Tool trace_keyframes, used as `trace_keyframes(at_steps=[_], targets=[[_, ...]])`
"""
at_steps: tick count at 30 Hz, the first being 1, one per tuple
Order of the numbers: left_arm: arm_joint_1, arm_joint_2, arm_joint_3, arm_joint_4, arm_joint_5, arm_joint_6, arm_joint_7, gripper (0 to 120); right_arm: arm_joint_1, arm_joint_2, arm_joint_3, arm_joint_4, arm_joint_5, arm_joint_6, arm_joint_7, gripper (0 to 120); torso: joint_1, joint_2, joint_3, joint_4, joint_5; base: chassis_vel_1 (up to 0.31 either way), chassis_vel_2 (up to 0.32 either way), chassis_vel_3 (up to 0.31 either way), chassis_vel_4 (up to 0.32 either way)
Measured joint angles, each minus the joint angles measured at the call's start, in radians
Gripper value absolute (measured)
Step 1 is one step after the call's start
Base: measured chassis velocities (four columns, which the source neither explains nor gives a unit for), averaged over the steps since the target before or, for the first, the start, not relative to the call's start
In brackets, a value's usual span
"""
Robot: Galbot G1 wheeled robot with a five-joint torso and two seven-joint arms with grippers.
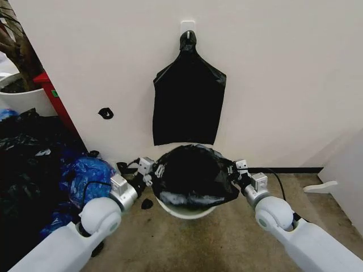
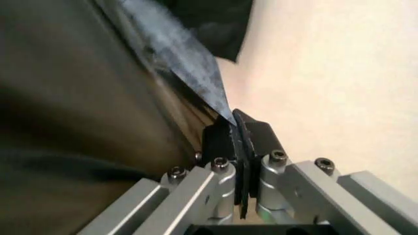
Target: Place the garbage bag over the trash bin.
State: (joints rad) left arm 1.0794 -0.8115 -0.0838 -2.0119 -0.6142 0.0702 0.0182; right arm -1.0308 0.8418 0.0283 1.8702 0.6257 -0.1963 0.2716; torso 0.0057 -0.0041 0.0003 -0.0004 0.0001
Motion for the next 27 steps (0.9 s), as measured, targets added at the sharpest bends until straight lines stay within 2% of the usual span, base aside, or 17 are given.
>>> trace_keyframes(at_steps=[3, 4, 6, 7, 8, 9, 11, 13, 14, 16, 17, 19, 22, 23, 24, 26, 27], targets=[[-0.026, -0.012, -0.016, 0.029, -0.042, -0.039, 0.025, 4, -0.013, -0.006, 0.003, -0.003, 0.022, -0.004, -0.023, 0, 0.000, 0.000, 0.000, 0.0002, 0.0000, 0.000, 0.000, 0.000, 0.000], [-0.039, -0.020, -0.018, 0.041, -0.079, -0.047, 0.031, 4, -0.026, -0.006, 0.000, -0.010, 0.019, 0.029, -0.054, 5, 0.000, 0.000, 0.000, 0.0000, 0.0000, 0.000, 0.000, 0.000, 0.000], [-0.051, -0.033, -0.018, 0.054, -0.119, -0.050, 0.030, 4, -0.045, 0.002, -0.016, -0.040, -0.083, 0.162, -0.104, 12, 0.000, 0.000, 0.000, -0.0001, 0.0000, 0.000, 0.000, 0.000, 0.000], [-0.051, -0.033, -0.018, 0.054, -0.119, -0.050, 0.030, 4, -0.045, 0.002, -0.016, -0.040, -0.083, 0.162, -0.104, 12, 0.000, 0.000, 0.000, -0.0001, 0.0000, 0.000, 0.000, 0.000, 0.000], [-0.053, -0.037, -0.017, 0.060, -0.129, -0.050, 0.026, 4, -0.049, 0.008, -0.022, -0.072, -0.181, 0.233, -0.120, 17, 0.000, 0.000, 0.000, 0.0001, 0.0001, 0.000, 0.000, 0.000, 0.000], [-0.056, -0.043, -0.017, 0.065, -0.141, -0.047, 0.019, 4, -0.051, 0.017, -0.022, -0.132, -0.357, 0.339, -0.133, 22, 0.000, 0.000, 0.000, 0.0002, 0.0001, 0.000, 0.000, 0.000, 0.000], [-0.060, -0.048, -0.017, 0.068, -0.155, -0.036, 0.010, 4, -0.051, 0.025, -0.009, -0.214, -0.570, 0.438, -0.132, 29, 0.000, 0.000, 0.000, 0.0001, 0.0002, 0.000, 0.000, 0.000, 0.000], [-0.065, -0.051, -0.018, 0.072, -0.160, -0.016, -0.008, 4, -0.056, 0.028, 0.013, -0.274, -0.692, 0.518, -0.119, 39, 0.000, 0.000, 0.000, -0.0001, 0.0001, 0.000, 0.000, 0.000, 0.000], [-0.067, -0.051, -0.018, 0.074, -0.160, -0.007, -0.017, 4, -0.061, 0.028, 0.022, -0.283, -0.702, 0.532, -0.112, 41, 0.000, 0.000, 0.000, 0.0000, 0.0001, 0.000, 0.000, 0.000, 0.000], [-0.069, -0.052, -0.019, 0.075, -0.160, 0.001, -0.024, 4, -0.065, 0.028, 0.027, -0.285, -0.703, 0.536, -0.104, 43, 0.000, 0.000, 0.000, -0.0001, 0.0003, 0.000, 0.000, 0.000, 0.000], [-0.072, -0.053, -0.018, 0.079, -0.156, 0.026, -0.047, 4, -0.079, 0.028, 0.038, -0.279, -0.678, 0.525, -0.051, 50, 0.000, 0.000, 0.000, -0.0001, 0.0002, 0.000, 0.000, 0.000, 0.000], [-0.073, -0.055, -0.016, 0.087, -0.155, 0.051, -0.068, 4, -0.105, 0.025, 0.037, -0.233, -0.536, 0.487, 0.016, 55, 0.000, 0.000, 0.000, 0.0000, 0.0002, 0.000, 0.000, 0.000, 0.000], [-0.073, -0.064, -0.010, 0.093, -0.161, 0.064, -0.082, 4, -0.131, 0.014, 0.021, -0.167, -0.289, 0.492, -0.013, 72, 0.000, 0.000, 0.000, 0.0000, 0.0000, 0.000, 0.000, 0.000, 0.000], [-0.073, -0.067, -0.008, 0.094, -0.162, 0.070, -0.087, 4, -0.134, 0.014, 0.019, -0.150, -0.229, 0.500, -0.027, 73, 0.000, 0.000, 0.000, -0.0002, 0.0001, 0.000, 0.000, 0.000, 0.000], [-0.073, -0.067, -0.008, 0.094, -0.162, 0.070, -0.087, 4, -0.134, 0.014, 0.019, -0.150, -0.229, 0.500, -0.027, 73, 0.000, 0.000, 0.000, -0.0002, 0.0001, 0.000, 0.000, 0.000, 0.000], [-0.074, -0.071, -0.006, 0.097, -0.162, 0.080, -0.099, 4, -0.136, 0.019, 0.016, -0.121, -0.125, 0.514, -0.043, 80, 0.000, 0.000, 0.000, -0.0001, 0.0000, 0.000, 0.000, 0.000, 0.000], [-0.076, -0.074, -0.004, 0.099, -0.160, 0.095, -0.115, 4, -0.136, 0.027, 0.015, -0.088, -0.033, 0.521, -0.042, 87, 0.000, 0.000, 0.000, 0.0000, 0.0000, 0.000, 0.000, 0.000, 0.000]])
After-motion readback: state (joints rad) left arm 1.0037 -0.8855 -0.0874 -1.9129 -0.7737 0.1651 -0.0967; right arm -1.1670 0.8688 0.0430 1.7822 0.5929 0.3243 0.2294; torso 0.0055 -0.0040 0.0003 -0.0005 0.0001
